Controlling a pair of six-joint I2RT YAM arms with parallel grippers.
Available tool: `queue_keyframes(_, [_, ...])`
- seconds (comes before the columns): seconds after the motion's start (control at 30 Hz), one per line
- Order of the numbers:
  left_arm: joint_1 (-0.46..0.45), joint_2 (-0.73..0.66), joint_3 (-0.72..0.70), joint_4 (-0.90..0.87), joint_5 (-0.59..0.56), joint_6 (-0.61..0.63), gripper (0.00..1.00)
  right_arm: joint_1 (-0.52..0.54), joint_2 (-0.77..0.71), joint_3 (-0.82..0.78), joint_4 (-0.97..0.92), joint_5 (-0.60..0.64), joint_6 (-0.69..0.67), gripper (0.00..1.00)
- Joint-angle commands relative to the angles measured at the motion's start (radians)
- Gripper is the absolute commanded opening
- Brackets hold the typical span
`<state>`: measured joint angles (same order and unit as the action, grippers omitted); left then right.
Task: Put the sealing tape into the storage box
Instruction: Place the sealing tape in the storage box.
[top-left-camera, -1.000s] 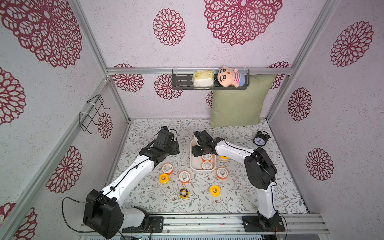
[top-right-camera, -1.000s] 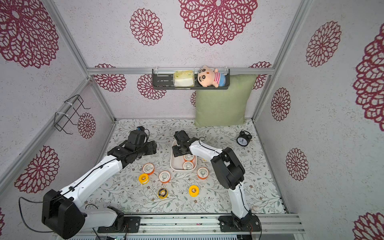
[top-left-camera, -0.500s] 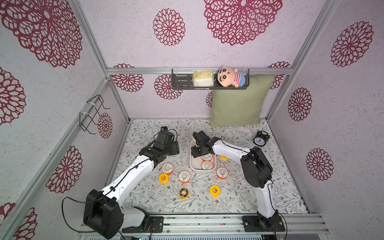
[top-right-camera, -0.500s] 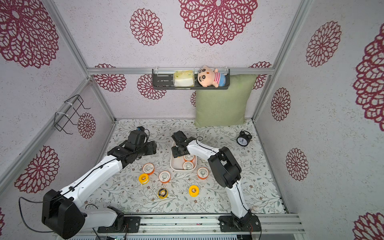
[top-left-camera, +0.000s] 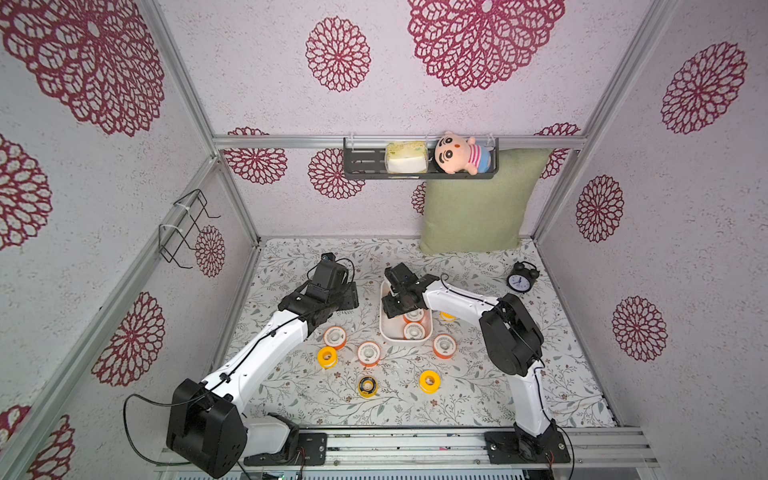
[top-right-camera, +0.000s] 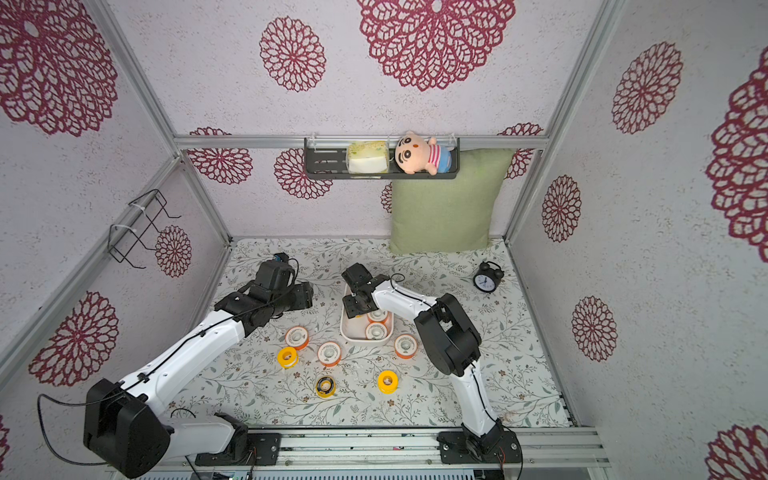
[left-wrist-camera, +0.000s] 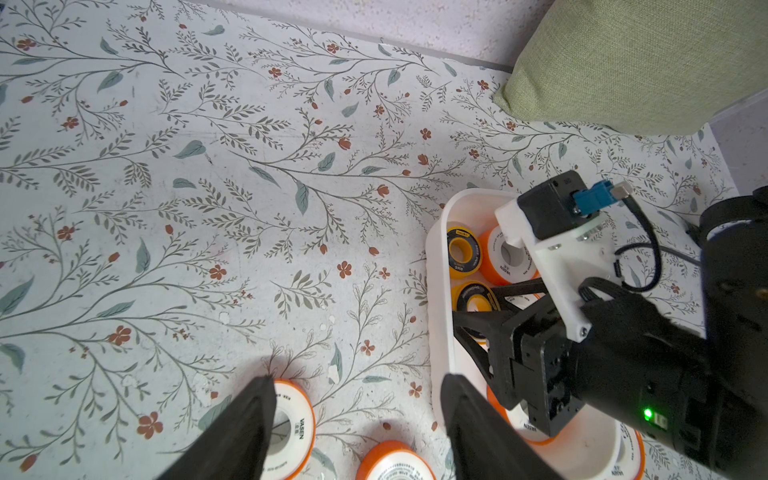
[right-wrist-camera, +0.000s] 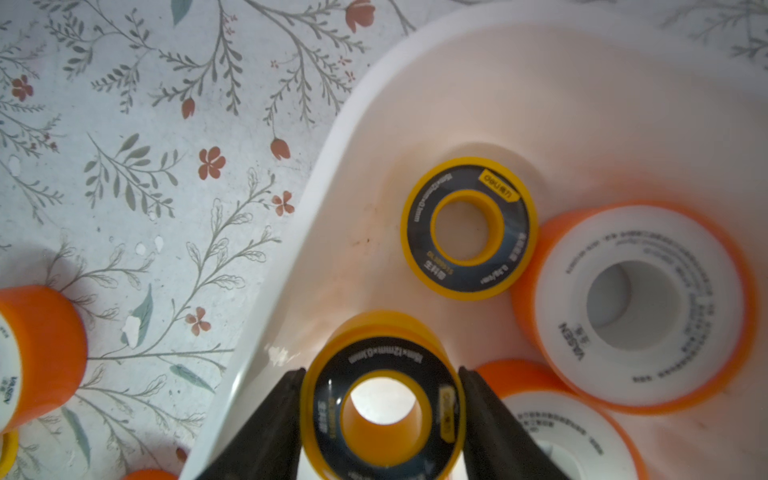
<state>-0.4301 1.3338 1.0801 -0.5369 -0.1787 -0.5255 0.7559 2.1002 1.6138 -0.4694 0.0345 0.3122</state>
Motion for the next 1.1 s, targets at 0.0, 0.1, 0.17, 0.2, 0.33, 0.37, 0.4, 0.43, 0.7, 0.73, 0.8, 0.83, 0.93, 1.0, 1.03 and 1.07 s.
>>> queue_keyframes(0.0, [0.011, -0.010, 0.002, 0.002, -0.011, 0.006, 0.70, 0.005, 0.001, 0.034, -0.013, 0.036, -0.016, 0.62])
queue_keyframes(0.1, [0.011, -0.013, 0.003, 0.000, -0.012, 0.007, 0.70, 0.005, 0.002, 0.032, -0.015, 0.042, -0.017, 0.63])
queue_keyframes(0.17, [0.011, -0.014, 0.002, 0.002, -0.012, 0.006, 0.70, 0.005, 0.003, 0.032, -0.017, 0.045, -0.018, 0.64])
queue_keyframes(0.2, [0.011, -0.013, 0.002, 0.002, -0.011, 0.007, 0.70, 0.005, 0.001, 0.032, -0.017, 0.045, -0.016, 0.64])
queue_keyframes(0.33, [0.011, -0.013, 0.000, 0.002, -0.009, 0.004, 0.70, 0.005, 0.001, 0.033, -0.020, 0.047, -0.021, 0.67])
queue_keyframes(0.37, [0.011, -0.013, 0.000, 0.002, -0.009, 0.006, 0.70, 0.005, 0.001, 0.033, -0.019, 0.047, -0.021, 0.67])
queue_keyframes(0.4, [0.010, -0.013, 0.000, 0.002, -0.008, 0.005, 0.70, 0.006, 0.001, 0.033, -0.018, 0.047, -0.021, 0.67])
queue_keyframes(0.43, [0.011, -0.013, 0.000, 0.002, -0.008, 0.005, 0.70, 0.007, 0.000, 0.032, -0.020, 0.046, -0.022, 0.67])
queue_keyframes(0.7, [0.012, -0.013, -0.003, 0.002, -0.005, 0.006, 0.70, 0.006, -0.039, 0.015, 0.004, 0.051, -0.017, 0.67])
queue_keyframes(0.73, [0.011, -0.015, -0.003, 0.000, -0.005, 0.007, 0.70, 0.005, -0.054, 0.003, 0.018, 0.049, -0.016, 0.67])
queue_keyframes(0.8, [0.010, -0.016, -0.002, -0.001, 0.000, 0.011, 0.70, 0.002, -0.096, -0.030, 0.059, 0.036, -0.011, 0.67])
queue_keyframes(0.83, [0.011, -0.016, -0.002, -0.003, 0.002, 0.013, 0.70, -0.001, -0.115, -0.046, 0.080, 0.029, -0.010, 0.67])
queue_keyframes(0.93, [0.011, -0.016, -0.002, -0.013, 0.009, 0.013, 0.70, -0.017, -0.176, -0.099, 0.133, 0.004, 0.008, 0.67])
queue_keyframes(1.0, [0.012, -0.020, -0.005, -0.014, 0.015, 0.017, 0.70, -0.033, -0.223, -0.150, 0.181, -0.024, 0.020, 0.66])
queue_keyframes(1.03, [0.012, -0.022, -0.008, -0.015, 0.019, 0.018, 0.70, -0.042, -0.243, -0.174, 0.203, -0.039, 0.026, 0.66])
queue_keyframes(1.07, [0.011, -0.024, -0.010, -0.015, 0.023, 0.020, 0.70, -0.054, -0.264, -0.198, 0.225, -0.061, 0.034, 0.66])
